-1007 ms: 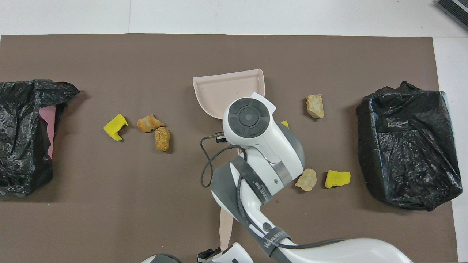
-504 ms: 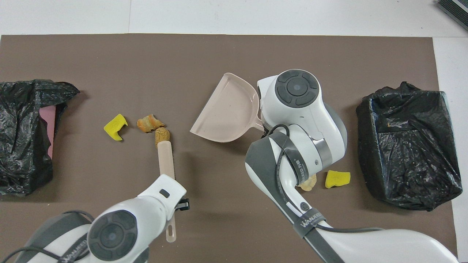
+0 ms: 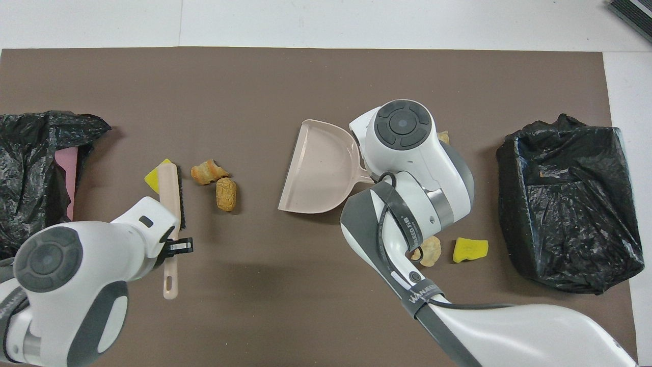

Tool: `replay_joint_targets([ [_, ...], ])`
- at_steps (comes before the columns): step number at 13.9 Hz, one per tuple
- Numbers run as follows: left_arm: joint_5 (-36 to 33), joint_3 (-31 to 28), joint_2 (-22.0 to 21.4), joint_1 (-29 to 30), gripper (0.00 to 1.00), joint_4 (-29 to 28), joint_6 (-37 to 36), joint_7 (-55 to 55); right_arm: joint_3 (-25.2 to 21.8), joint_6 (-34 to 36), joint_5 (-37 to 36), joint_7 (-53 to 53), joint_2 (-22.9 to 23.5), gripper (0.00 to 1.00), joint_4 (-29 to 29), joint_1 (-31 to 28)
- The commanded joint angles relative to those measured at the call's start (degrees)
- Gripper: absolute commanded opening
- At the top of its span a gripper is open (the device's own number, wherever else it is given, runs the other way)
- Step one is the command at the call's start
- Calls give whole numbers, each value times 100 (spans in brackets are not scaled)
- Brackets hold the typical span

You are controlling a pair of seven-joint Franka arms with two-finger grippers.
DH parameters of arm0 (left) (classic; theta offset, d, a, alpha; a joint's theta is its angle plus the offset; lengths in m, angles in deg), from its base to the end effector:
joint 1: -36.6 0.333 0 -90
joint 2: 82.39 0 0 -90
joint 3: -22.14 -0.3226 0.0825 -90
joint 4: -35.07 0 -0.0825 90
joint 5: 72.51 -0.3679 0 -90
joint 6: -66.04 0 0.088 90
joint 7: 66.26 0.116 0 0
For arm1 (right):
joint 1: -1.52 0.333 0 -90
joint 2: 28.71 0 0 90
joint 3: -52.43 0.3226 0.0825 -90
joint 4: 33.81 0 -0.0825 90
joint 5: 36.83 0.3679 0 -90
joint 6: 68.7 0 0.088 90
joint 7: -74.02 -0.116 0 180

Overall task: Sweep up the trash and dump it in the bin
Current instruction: 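Place the dustpan near the debris while the left gripper grasps the brush, then sweep the sponge and bread pieces into the dustpan with the left gripper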

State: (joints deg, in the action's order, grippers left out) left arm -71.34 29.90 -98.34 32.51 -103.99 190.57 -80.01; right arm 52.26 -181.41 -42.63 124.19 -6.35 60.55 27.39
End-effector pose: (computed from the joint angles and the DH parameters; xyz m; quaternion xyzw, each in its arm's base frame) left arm 0.4253 -0.0912 0.4191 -0.9996 -0.0246 -0.0132 0.0074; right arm 0.5839 0.2731 0.3867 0.7741 0.6303 -0.0440 0.0381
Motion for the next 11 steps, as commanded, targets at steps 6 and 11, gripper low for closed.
replay_joint_targets([
  [6, -73, 94, 812, 1017, 0, 133, 660, 893, 53, -243, -80, 564, 93, 0, 20, 49],
  [11, 67, 129, 1242, 315, 0, 133, 1081, 481, 62, -234, -80, 555, 67, 0, 55, 137],
])
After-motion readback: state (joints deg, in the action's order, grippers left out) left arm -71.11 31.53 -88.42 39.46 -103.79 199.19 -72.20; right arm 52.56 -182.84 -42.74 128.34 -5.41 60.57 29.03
